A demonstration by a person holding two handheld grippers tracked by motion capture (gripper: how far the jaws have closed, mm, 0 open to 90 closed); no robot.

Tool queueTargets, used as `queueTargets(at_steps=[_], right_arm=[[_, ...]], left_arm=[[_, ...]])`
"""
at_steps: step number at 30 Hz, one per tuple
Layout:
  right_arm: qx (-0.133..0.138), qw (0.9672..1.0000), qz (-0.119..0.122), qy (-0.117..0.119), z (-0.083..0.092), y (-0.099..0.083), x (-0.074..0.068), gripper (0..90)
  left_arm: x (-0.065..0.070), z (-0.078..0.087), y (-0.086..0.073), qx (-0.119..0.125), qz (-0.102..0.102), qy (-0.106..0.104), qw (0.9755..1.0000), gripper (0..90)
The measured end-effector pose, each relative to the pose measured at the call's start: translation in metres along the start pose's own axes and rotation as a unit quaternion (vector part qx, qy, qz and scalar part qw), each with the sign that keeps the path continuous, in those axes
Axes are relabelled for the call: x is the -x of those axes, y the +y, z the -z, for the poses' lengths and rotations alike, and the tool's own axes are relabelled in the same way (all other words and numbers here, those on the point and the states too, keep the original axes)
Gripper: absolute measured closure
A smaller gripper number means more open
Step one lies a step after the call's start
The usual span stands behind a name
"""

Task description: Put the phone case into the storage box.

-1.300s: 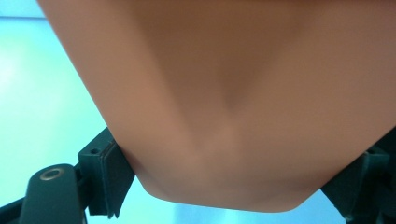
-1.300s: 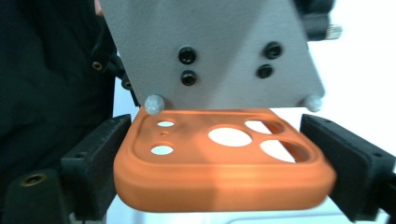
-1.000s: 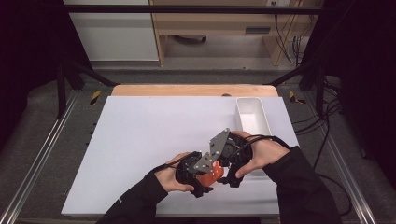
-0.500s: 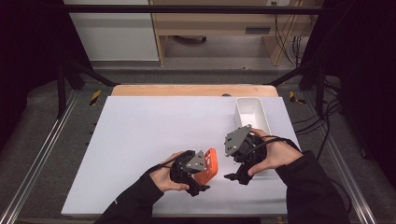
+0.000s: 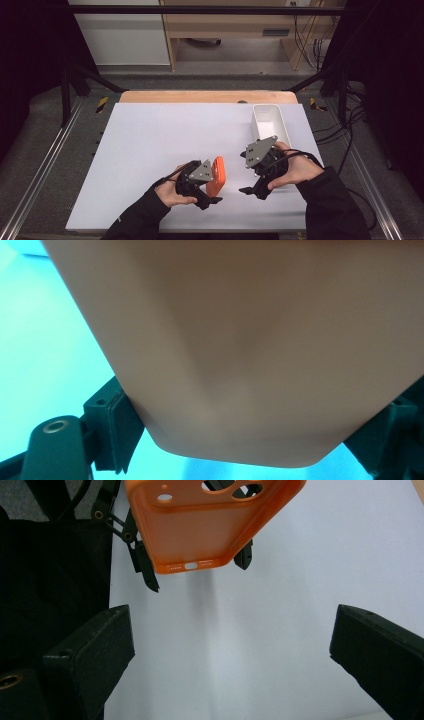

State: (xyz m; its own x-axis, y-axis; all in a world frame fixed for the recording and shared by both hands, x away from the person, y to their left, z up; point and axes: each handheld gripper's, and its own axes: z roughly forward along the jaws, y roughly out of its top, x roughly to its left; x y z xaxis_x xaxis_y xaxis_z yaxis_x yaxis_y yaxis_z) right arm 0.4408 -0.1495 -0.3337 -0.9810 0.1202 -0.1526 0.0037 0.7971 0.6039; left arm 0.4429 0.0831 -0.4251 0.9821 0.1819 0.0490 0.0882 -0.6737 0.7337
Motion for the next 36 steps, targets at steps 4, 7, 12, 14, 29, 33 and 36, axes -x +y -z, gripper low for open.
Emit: queueTargets(at_steps=[4, 7, 12, 14, 29, 33, 36], right_arm=[[0.008, 1.0, -0.005, -0.002, -0.0014, -0.0016, -0.0013, 4.3], [0.015, 0.9999, -0.007, 0.002, -0.0018, -0.0018, -0.0025, 4.4], [0.027, 0.9996, -0.01, 0.006, -0.0036, -0.001, -0.0054, 4.7], [0.028, 0.9995, -0.011, 0.009, -0.0051, -0.0002, -0.0066, 4.6], [0.046, 0.9985, -0.022, 0.019, -0.0091, 0.0035, -0.0065, 5.2], [0.053, 0.998, -0.025, 0.021, -0.0088, 0.0046, -0.0063, 5.6], [0.058, 0.9977, -0.025, 0.024, -0.0094, 0.0054, -0.0062, 5.6]], left_arm=[[-0.0003, 0.0005, -0.001, 0.015, 0.005, 0.0, 0.9999, 15.6], [-0.0004, 0.0007, -0.0013, 0.023, 0.006, -0.002, 0.9997, 15.7], [-0.0001, 0.0005, -0.0031, 0.028, 0.008, -0.001, 0.9996, 15.7], [-0.0004, 0.0011, -0.0033, 0.031, 0.01, -0.003, 0.9995, 15.7], [0.001, 0.0042, 0.0012, 0.053, 0.007, -0.007, 0.9985, 15.8], [0.0016, 0.0038, 0.0038, 0.056, 0.003, -0.008, 0.9984, 15.8], [0.0018, 0.0034, 0.0054, 0.059, 0.001, -0.007, 0.9982, 15.8]])
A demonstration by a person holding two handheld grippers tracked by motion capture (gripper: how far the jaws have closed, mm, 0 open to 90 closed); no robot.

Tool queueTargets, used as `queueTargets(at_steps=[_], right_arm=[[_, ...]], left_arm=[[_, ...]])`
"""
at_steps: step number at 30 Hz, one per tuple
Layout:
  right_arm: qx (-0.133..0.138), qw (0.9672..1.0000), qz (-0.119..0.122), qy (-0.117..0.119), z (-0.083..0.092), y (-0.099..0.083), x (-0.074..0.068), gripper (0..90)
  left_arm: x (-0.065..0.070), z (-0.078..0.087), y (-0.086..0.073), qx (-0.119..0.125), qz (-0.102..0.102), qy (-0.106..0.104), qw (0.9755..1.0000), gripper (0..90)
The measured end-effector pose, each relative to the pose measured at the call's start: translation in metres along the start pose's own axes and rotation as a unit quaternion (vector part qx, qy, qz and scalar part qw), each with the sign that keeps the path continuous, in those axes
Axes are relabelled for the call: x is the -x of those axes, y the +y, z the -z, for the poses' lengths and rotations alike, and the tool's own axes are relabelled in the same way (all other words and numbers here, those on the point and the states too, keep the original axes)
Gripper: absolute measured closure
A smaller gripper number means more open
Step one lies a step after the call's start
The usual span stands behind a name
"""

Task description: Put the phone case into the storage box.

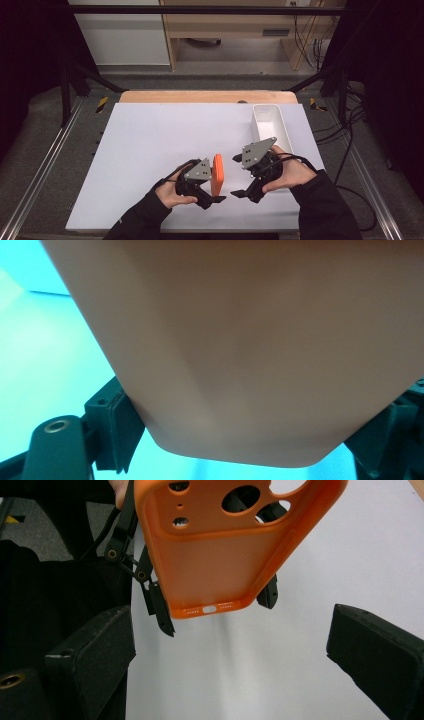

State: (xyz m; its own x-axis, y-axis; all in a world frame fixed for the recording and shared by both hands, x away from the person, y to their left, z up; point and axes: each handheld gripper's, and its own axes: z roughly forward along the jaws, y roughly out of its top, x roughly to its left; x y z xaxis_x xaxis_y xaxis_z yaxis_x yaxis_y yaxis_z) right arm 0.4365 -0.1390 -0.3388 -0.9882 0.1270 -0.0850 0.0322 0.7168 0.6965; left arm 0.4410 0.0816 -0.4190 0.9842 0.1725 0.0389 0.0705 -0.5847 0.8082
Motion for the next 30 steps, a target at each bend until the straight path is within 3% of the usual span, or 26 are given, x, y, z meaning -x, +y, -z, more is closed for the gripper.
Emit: queueTargets(at_steps=[30], right_arm=[[0.013, 0.9997, 0.008, 0.021, -0.0085, 0.0088, 0.0017, 5.8]], left_arm=[[0.0025, -0.0057, 0.0078, -0.003, -0.006, -0.009, 0.9999, 15.8]])
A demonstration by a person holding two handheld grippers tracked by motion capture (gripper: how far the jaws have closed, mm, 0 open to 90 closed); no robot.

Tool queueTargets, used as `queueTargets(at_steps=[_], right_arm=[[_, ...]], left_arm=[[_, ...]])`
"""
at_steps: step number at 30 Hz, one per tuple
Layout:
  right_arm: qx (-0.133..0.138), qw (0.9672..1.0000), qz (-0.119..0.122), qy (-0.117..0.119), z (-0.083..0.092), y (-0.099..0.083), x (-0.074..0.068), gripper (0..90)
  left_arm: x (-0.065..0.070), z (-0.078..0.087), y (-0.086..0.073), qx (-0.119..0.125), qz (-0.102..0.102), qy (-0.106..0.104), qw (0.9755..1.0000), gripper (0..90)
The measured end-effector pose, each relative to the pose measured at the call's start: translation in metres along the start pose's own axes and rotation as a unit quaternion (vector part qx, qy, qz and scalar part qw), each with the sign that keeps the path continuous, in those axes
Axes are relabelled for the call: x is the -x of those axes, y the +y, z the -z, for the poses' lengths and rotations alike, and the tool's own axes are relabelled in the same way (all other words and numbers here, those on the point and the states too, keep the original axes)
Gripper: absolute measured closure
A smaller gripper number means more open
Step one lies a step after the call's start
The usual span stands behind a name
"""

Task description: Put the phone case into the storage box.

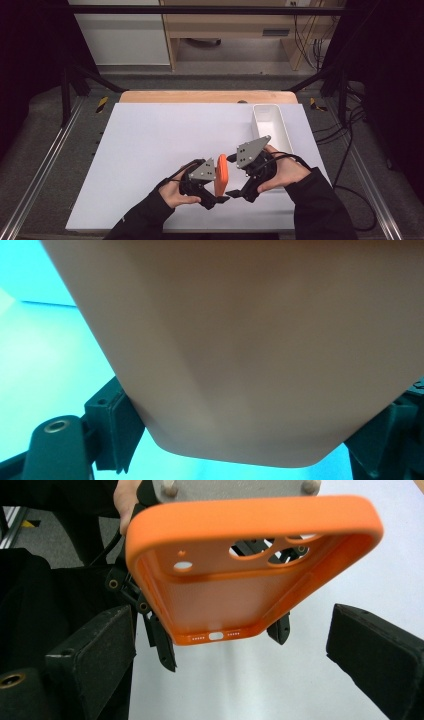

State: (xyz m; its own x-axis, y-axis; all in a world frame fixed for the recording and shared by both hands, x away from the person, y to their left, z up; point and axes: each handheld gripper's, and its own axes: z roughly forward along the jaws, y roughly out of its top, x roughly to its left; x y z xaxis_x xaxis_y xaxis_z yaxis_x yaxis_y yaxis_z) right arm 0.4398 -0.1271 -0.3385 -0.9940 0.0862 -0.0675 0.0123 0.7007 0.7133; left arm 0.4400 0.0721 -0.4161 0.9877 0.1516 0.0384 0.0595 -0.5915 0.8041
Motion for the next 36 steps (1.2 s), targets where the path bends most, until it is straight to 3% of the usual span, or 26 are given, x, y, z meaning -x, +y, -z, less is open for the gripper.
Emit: queueTargets(at_steps=[36], right_arm=[[0.025, 0.9992, 0.01, 0.028, -0.012, 0.002, 0.005, 8.0]], left_arm=[[0.005, -0.005, -0.002, 0.004, -0.007, -0.012, 0.9999, 15.8]])
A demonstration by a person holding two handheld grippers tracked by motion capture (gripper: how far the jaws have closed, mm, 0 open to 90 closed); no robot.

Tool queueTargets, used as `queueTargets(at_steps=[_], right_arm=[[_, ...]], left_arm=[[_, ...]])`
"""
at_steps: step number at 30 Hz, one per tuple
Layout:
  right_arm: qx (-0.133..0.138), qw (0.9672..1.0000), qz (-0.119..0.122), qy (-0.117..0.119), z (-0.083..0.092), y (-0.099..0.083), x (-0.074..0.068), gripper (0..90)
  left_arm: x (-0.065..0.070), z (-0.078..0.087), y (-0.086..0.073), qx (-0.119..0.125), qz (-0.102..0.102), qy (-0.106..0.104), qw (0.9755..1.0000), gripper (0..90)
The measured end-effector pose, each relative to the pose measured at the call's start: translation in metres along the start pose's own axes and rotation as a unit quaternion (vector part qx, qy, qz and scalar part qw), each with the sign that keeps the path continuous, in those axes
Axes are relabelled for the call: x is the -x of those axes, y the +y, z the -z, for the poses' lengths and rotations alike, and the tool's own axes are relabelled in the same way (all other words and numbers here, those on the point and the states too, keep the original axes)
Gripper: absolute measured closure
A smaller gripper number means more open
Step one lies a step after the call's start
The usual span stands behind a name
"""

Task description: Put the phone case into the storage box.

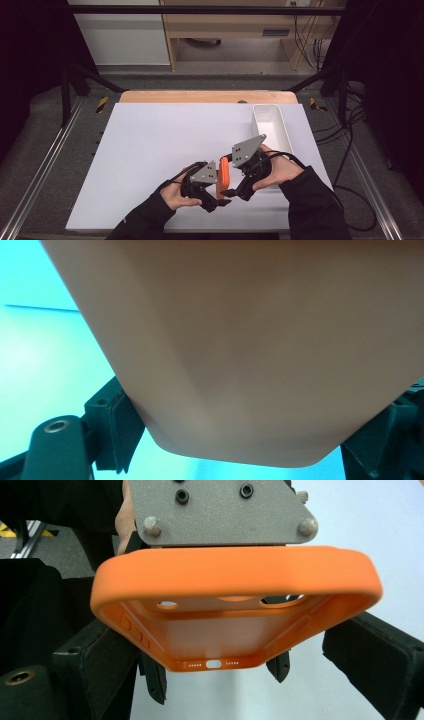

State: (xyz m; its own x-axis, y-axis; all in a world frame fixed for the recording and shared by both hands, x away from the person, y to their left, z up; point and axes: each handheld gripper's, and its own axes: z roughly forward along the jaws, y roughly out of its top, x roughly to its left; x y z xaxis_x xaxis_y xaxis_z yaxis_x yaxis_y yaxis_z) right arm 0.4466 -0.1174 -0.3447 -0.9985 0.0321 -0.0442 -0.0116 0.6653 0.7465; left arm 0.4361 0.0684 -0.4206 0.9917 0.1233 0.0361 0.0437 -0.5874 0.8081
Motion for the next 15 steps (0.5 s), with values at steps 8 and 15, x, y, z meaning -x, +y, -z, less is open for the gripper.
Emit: queueTargets(at_steps=[8, 15], right_arm=[[0.002, 0.9999, 0.002, 0.01, -0.0027, -0.0004, 0.0004, 9.6], [0.007, 0.9999, 0.004, 0.014, -0.0025, -0.0002, 0.0004, 13.6]], left_arm=[[0.0007, -0.0007, -0.0006, 0.0, -0.002, 0.0, 1.0, 15.8], [-0.0003, 0.0004, -0.0014, 0.002, -0.001, 0.001, 1.0, 15.8]])
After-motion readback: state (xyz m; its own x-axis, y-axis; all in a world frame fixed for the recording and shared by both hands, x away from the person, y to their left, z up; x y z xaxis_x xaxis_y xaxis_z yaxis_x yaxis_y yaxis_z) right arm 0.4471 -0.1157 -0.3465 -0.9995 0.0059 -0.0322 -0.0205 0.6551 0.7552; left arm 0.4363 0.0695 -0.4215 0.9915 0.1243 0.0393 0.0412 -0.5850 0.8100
